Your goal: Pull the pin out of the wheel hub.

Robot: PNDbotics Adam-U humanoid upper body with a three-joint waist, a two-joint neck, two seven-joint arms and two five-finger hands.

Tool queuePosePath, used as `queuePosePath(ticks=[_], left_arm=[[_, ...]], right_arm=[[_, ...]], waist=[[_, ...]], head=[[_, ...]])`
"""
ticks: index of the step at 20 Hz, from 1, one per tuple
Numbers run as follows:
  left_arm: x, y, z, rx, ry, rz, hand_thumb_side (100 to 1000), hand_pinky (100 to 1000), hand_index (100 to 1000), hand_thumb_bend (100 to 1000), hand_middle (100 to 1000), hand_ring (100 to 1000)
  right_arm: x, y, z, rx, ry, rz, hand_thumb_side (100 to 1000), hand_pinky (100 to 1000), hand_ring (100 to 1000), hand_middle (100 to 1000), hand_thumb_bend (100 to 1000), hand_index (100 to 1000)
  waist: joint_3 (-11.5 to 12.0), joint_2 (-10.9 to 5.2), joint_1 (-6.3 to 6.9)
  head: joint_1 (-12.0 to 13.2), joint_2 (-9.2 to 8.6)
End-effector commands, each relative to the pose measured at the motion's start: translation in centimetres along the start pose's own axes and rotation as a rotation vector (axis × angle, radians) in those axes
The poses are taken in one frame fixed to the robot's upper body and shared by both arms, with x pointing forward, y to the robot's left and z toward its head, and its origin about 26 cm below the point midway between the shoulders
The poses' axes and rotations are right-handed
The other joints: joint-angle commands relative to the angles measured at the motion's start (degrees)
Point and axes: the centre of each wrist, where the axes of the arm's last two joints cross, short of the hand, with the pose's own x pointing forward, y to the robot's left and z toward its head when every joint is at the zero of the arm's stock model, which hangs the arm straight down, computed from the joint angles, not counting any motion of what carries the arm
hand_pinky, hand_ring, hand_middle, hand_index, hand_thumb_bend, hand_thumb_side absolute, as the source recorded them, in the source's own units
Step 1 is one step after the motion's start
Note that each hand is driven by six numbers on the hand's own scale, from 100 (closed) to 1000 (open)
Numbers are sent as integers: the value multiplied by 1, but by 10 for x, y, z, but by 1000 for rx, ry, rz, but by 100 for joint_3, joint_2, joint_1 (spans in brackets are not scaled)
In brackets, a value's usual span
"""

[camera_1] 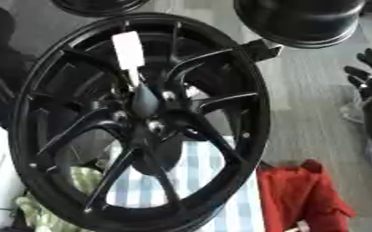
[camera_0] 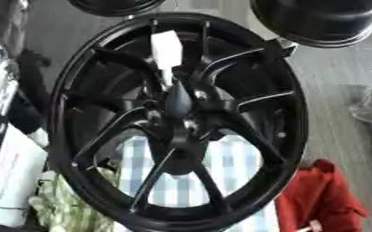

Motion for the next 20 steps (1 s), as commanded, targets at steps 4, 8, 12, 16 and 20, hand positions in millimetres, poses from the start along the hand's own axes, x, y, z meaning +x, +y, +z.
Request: queuePosePath(ticks=[4, 8, 12, 16, 20], left_arm=[[45, 9, -31, -264, -18, -282, 665, 754, 814, 100, 798, 857], [66, 6, -47, -394, -34, -415, 626, 771, 823, 100, 804, 858], [81, -5, -67, -548, -21, -527, 636, 794, 836, 100, 816, 870], [96, -19, -82, -665, -31, -587, 633, 817, 850, 100, 827, 882], [102, -33, -89, -771, -26, -634, 607, 831, 856, 100, 831, 886]], right_arm=[[12, -11, -5, -1, -28, 48, 736, 910, 758, 825, 100, 830], [11, -12, -4, -3, -23, 52, 740, 910, 758, 825, 100, 831], [10, -14, -3, -6, -14, 59, 741, 910, 758, 825, 100, 831], [9, -14, -2, -3, -8, 63, 744, 910, 758, 825, 100, 831], [8, -14, -2, 0, -6, 64, 748, 910, 758, 825, 100, 831]], waist=[[14, -205, 48], [20, -219, 65], [33, -235, 82], [43, -250, 88], [34, -259, 96]], head=[[-100, 58], [-105, 88], [-150, 84], [-126, 103], [-118, 111]])
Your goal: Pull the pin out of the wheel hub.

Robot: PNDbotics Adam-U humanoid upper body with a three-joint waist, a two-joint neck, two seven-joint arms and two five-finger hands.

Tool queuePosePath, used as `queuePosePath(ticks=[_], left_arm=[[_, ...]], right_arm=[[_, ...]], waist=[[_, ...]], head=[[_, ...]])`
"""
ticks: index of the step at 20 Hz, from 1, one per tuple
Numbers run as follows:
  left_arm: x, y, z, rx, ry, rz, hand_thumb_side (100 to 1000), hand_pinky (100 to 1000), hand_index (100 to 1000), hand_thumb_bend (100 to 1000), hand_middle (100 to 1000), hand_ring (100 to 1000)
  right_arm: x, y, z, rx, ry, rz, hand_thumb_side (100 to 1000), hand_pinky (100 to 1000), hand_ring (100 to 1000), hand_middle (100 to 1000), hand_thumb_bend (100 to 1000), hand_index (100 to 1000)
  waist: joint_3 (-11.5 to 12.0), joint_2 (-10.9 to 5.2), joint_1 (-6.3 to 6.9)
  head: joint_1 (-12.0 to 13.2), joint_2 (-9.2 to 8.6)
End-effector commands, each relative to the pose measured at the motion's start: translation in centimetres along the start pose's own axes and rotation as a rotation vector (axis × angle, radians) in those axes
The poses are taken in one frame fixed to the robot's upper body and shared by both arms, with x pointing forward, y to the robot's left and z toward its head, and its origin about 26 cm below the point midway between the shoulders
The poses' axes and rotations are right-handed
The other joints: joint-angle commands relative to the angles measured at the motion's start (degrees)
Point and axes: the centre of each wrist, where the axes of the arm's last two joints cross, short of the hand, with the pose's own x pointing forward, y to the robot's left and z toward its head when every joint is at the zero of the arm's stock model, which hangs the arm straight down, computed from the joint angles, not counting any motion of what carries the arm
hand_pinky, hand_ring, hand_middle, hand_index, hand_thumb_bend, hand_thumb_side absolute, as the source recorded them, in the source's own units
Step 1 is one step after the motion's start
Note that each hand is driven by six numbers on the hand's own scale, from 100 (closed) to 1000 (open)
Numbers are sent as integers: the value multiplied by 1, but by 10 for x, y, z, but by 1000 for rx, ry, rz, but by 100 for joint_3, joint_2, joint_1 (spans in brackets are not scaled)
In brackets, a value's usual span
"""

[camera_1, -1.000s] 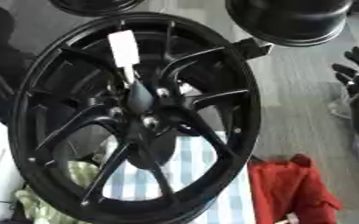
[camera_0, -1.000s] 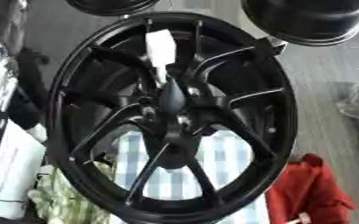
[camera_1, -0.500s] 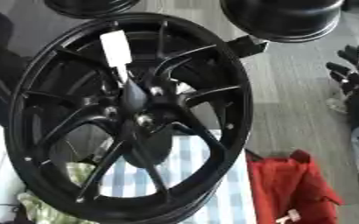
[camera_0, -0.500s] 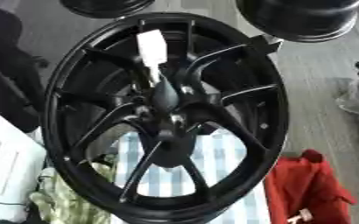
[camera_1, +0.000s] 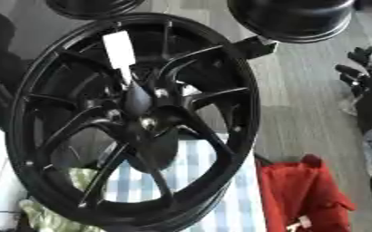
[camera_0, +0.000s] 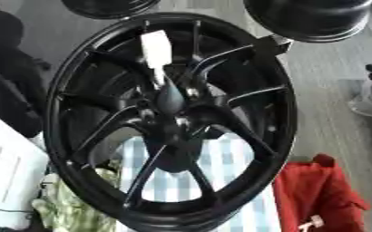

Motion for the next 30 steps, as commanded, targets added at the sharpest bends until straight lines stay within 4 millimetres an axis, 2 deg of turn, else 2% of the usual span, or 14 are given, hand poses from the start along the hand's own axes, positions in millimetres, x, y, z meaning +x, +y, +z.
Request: queuePosePath(ticks=[1, 4, 7, 9, 14, 17, 22, 25, 30], left_arm=[[9, 8, -4, -59, 8, -60, 592, 833, 854, 100, 829, 886], [11, 8, -10, -105, 47, -89, 557, 837, 849, 108, 821, 881], [10, 7, -19, -140, 82, -103, 582, 836, 831, 147, 806, 836], [9, 4, -25, -170, 96, -107, 632, 838, 821, 166, 800, 816], [2, -2, -34, -244, 112, -94, 656, 852, 825, 207, 805, 826], [-4, -9, -40, -279, 121, -94, 739, 865, 831, 296, 809, 831], [-11, -14, -45, -308, 118, -103, 817, 877, 828, 425, 806, 836], [-14, -16, -46, -319, 117, -121, 806, 883, 823, 472, 800, 839], [-17, -14, -44, -312, 140, -169, 771, 891, 824, 502, 799, 844]], right_arm=[[11, -7, -6, 7, -25, 38, 749, 911, 758, 825, 100, 831], [10, -8, -5, 8, -19, 43, 752, 911, 759, 825, 100, 831], [10, -8, -5, 8, -17, 46, 752, 911, 759, 825, 100, 831], [10, -8, -5, 8, -17, 46, 754, 911, 759, 825, 100, 831], [10, -8, -5, 10, -14, 47, 757, 911, 759, 825, 100, 831], [9, -8, -5, 9, -12, 48, 759, 911, 759, 824, 100, 831], [9, -9, -5, 7, -10, 49, 759, 911, 757, 823, 100, 830], [9, -9, -5, 7, -10, 48, 759, 910, 756, 822, 100, 830], [10, -8, -6, 11, -10, 46, 760, 910, 754, 821, 100, 828]], waist=[[-7, -175, 3], [-3, -181, 15], [2, -190, 23], [-2, -195, 25], [-9, -199, 39], [-17, -195, 45], [-20, -194, 51], [-22, -200, 58], [-32, -203, 66]], head=[[13, 23], [27, 55], [44, 63], [46, 58], [35, 60], [43, 68], [54, 94], [59, 99], [31, 46]])
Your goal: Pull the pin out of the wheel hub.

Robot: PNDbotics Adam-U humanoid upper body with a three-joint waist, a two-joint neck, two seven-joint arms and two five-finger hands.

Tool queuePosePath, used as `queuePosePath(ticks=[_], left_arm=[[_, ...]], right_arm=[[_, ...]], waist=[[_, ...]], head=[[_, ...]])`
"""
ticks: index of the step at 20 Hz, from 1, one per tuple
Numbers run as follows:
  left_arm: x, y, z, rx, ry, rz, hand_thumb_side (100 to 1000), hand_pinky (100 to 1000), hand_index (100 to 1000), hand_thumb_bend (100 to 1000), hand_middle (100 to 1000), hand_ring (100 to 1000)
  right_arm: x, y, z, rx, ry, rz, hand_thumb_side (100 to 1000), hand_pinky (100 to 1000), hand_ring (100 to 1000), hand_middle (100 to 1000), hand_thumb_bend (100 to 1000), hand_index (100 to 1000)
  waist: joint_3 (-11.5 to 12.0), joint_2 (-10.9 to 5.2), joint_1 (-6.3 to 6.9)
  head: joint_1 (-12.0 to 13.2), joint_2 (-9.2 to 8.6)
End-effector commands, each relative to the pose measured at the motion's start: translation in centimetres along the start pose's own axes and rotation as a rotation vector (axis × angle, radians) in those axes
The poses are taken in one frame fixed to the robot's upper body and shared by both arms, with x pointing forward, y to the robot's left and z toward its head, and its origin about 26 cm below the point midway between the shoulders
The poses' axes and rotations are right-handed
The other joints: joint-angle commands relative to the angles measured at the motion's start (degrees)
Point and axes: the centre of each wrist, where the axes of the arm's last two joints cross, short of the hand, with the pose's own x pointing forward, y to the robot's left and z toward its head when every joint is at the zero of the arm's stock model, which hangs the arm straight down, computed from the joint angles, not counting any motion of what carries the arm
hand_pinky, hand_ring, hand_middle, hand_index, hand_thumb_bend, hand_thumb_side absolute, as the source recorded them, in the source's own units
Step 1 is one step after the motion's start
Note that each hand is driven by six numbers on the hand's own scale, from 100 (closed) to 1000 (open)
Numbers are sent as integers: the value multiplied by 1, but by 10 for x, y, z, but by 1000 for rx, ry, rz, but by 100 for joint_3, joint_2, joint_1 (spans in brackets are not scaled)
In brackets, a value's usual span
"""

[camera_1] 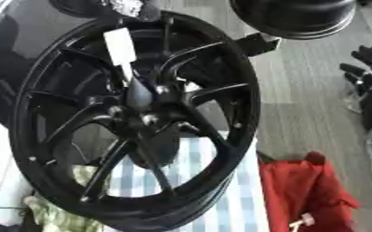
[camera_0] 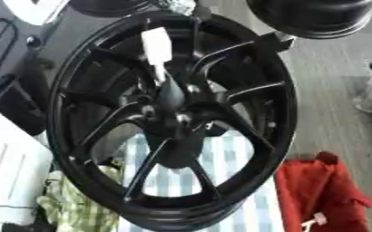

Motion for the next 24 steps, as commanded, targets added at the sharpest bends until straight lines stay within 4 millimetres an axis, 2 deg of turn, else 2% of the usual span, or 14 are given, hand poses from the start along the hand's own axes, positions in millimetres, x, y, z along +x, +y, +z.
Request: queuePosePath(ticks=[1, 6, 9, 16, 19, 24], left_arm=[[2, 14, 11, 37, 23, -53, 760, 893, 825, 510, 801, 845], [6, 17, 14, 58, 61, -112, 680, 894, 823, 546, 798, 846], [8, 18, 14, 80, 106, -154, 600, 893, 819, 557, 795, 844], [-1, 12, 3, 82, 165, -164, 633, 890, 810, 566, 787, 842], [-5, 10, -1, 88, 195, -172, 608, 895, 803, 589, 788, 845], [-17, 3, -9, 87, 237, -169, 627, 894, 796, 576, 786, 844]], right_arm=[[13, -5, -7, 8, -31, 29, 761, 910, 754, 820, 100, 828], [13, -4, -7, 11, -27, 30, 763, 909, 752, 820, 100, 828], [13, -3, -8, 15, -26, 28, 764, 909, 751, 819, 100, 827], [13, -1, -9, 21, -24, 26, 767, 909, 750, 817, 100, 826], [12, 0, -9, 26, -20, 29, 769, 909, 750, 817, 100, 826], [13, 0, -9, 27, -21, 27, 770, 909, 749, 816, 100, 826]], waist=[[-13, -169, -4], [-21, -171, -3], [-36, -171, -2], [-70, -163, 11], [-77, -164, 17], [-89, -160, 16]], head=[[-23, -63], [-53, -106], [-39, -118], [-27, -111], [-13, -102], [5, -101]])
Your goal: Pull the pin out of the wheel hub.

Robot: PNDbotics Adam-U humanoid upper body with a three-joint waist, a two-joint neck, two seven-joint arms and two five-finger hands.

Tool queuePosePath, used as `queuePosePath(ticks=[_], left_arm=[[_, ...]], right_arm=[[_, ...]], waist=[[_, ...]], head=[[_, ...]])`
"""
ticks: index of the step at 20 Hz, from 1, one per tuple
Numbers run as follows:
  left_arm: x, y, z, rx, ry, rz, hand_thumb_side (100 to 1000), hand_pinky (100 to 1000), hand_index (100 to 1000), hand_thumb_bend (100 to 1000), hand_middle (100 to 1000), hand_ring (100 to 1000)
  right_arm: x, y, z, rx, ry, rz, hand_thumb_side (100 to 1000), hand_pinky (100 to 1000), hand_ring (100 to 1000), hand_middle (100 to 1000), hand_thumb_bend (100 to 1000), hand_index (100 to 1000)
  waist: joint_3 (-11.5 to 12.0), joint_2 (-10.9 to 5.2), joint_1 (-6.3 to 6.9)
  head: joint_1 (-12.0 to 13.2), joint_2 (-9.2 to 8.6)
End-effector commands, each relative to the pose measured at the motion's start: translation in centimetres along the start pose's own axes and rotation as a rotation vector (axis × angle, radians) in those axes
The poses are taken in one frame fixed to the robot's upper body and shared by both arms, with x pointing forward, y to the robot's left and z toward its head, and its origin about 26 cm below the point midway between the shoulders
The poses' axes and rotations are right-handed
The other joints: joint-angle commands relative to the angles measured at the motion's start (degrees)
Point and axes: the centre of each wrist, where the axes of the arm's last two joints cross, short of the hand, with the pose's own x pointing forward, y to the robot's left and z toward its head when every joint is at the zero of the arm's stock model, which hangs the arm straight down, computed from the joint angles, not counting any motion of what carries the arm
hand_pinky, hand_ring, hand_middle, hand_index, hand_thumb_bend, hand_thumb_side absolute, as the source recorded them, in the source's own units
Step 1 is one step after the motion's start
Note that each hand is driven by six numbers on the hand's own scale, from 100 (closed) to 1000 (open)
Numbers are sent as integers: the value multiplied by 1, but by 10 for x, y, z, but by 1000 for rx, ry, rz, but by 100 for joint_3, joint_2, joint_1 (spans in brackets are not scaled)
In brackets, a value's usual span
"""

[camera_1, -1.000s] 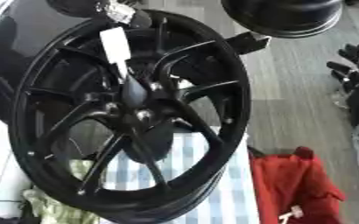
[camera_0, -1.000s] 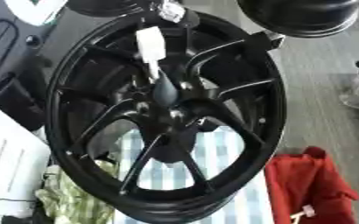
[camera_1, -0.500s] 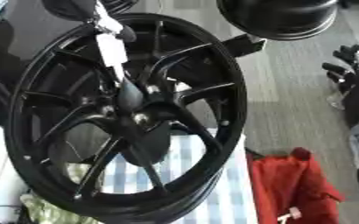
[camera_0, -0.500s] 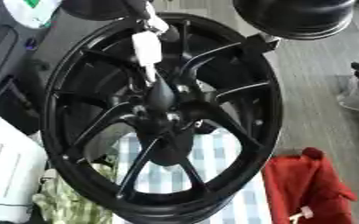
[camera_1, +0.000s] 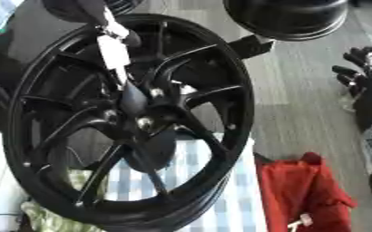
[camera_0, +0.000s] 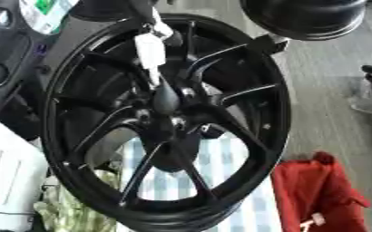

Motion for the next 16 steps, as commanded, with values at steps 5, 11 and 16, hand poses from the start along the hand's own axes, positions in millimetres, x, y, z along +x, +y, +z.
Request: queuePosePath(ticks=[5, 11, 16], left_arm=[[-7, 2, -4, -13, 10, 4, 670, 894, 778, 556, 783, 845], [-6, -1, -10, -39, 9, -5, 646, 892, 766, 551, 783, 845], [-7, -4, -12, -64, 3, -16, 597, 889, 751, 536, 780, 844]], right_arm=[[11, -5, -7, 5, -24, 29, 774, 909, 748, 815, 100, 826], [12, -3, -7, 4, -24, 26, 775, 909, 747, 814, 100, 826], [12, -3, -8, 1, -22, 26, 778, 909, 747, 813, 100, 825]], waist=[[-29, -154, -18], [-50, -151, -14], [-54, -150, -5]], head=[[36, -46], [68, -26], [64, -5]])
